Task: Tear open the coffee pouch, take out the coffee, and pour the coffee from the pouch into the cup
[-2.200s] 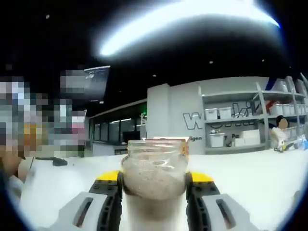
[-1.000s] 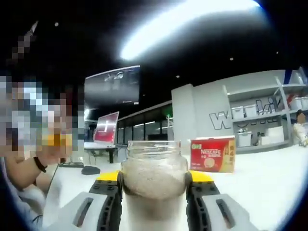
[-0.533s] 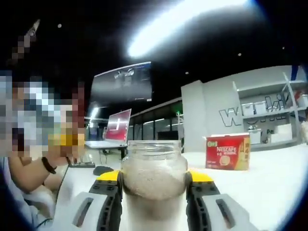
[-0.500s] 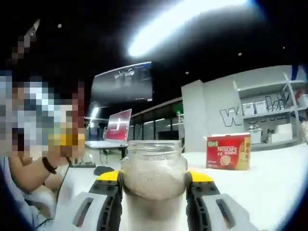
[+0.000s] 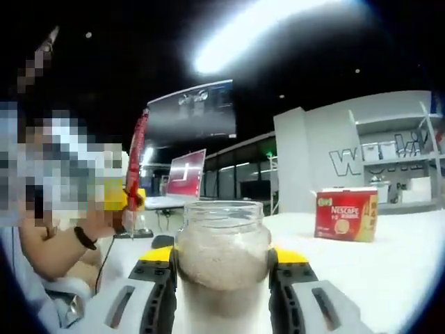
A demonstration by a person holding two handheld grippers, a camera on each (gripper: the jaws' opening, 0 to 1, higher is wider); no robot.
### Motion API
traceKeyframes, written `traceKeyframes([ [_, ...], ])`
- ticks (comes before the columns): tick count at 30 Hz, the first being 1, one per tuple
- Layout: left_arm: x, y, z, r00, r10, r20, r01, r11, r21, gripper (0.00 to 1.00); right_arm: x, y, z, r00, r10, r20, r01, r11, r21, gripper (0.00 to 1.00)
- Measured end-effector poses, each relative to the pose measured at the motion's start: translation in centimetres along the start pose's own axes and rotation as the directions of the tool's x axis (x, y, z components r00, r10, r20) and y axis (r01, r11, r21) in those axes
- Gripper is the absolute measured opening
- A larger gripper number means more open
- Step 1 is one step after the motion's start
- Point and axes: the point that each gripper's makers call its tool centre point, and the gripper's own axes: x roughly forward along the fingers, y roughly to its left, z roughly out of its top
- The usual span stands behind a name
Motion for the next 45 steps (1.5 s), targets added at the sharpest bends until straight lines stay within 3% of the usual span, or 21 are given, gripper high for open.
traceKeyframes([
  [7,-1.2,0.8,0.7,0.999,0.027,0.022,-0.026,1.0,-0.004,0.12,0.4,0.7,0.0,1.0,0.013,0.014,-0.013,1.0,0.004,0.51],
  [20,-1.4,0.7,1.0,0.999,0.028,0.027,-0.028,1.0,0.001,0.12,1.1,1.0,0.0,0.999,0.05,0.008,-0.05,0.999,0.0,0.53],
  [29,-1.3,0.9,0.5,0.999,0.034,0.015,-0.034,0.999,-0.005,0.12,0.5,0.9,0.3,0.995,0.067,0.072,-0.07,0.997,0.033,0.53],
  [33,-1.1,0.8,0.4,1.0,0.027,0.014,-0.027,1.0,-0.006,0.12,-1.0,0.7,1.6,0.991,0.071,0.113,-0.077,0.996,0.05,0.52],
  [37,-0.8,0.7,0.1,1.0,0.015,0.005,-0.015,1.0,-0.015,0.12,-2.8,1.6,4.2,0.974,0.112,0.195,-0.136,0.984,0.117,0.47],
  [42,0.1,-0.3,-0.3,0.999,-0.044,0.013,0.045,0.998,-0.038,0.12,-3.5,5.5,8.0,0.927,0.242,0.285,-0.302,0.935,0.187,0.38],
  [45,0.7,-1.2,-0.4,0.996,-0.081,0.026,0.082,0.996,-0.043,0.12,-2.9,6.9,8.6,0.93,0.244,0.275,-0.292,0.944,0.152,0.39],
])
